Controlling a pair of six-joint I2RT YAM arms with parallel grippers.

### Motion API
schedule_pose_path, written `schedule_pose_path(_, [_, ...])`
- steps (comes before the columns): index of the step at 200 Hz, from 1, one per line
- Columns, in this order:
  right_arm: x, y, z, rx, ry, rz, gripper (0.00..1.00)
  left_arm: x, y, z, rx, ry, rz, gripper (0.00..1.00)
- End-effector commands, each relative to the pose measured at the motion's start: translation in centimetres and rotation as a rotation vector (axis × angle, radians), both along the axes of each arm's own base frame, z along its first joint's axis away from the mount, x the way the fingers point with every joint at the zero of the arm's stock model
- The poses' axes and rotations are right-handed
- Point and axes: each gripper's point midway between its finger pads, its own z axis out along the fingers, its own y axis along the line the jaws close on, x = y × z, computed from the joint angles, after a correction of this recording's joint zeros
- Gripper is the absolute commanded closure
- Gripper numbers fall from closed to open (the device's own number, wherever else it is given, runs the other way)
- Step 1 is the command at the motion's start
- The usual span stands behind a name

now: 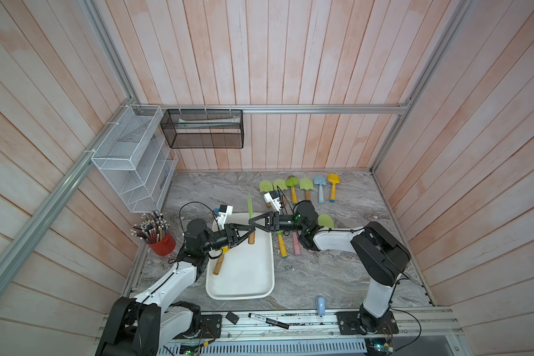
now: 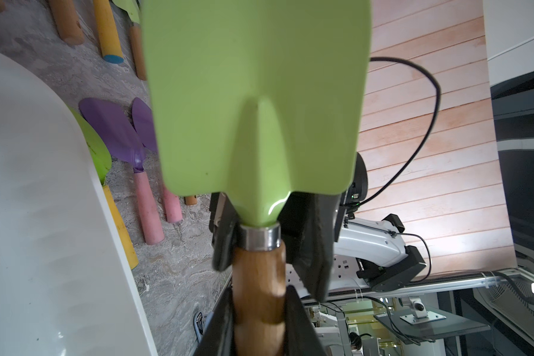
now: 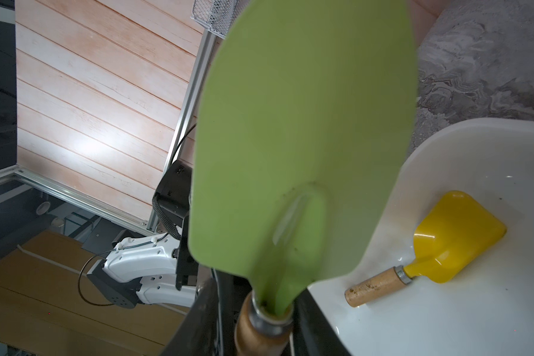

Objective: Take the shovel out of the storage box
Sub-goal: Place the shovel at the center of the board.

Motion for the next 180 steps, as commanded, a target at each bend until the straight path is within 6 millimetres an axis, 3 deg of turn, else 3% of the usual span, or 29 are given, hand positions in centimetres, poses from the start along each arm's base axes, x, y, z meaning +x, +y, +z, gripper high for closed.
schedule_pose_path(1, [-0.6,0.4,1.8,0.061,-0.043,0.041,0.66,-0.2,-0.1,-0.2,-0.003,-0.009,-0.015,0.87])
schedule_pose_path(46, [-0.4,0.5,1.6,0.077,-0.024,0.04,0.82,-0.4,-0.2,-0.6,0.002,-0.005,-0.022,0.86])
schedule_pose_path(56, [-0.3,0.4,1.5,0.076,-0.026,0.033,0.83,-0.4,-0.2,-0.9,0.011,-0.001,-0.021,0.78])
schedule_pose_path(74, [0.1,0.0,1.2,0.065,-0.021,0.009,0.84,-0.4,-0.1,-1.3,0.033,0.001,-0.014,0.54])
schedule_pose_path(88, [0.5,-0.7,1.0,0.055,-0.015,-0.015,0.85,-0.2,0.1,-1.5,0.068,-0.007,0.003,0.45])
schedule_pose_path(136, [3.0,-4.6,-0.1,-0.016,-0.017,-0.134,0.85,0.8,1.7,-2.8,0.26,-0.027,0.087,0.44])
schedule_pose_path(180, [5.4,-9.0,-1.8,-0.155,-0.023,-0.279,0.84,1.7,3.9,-6.1,0.48,0.034,0.188,0.44])
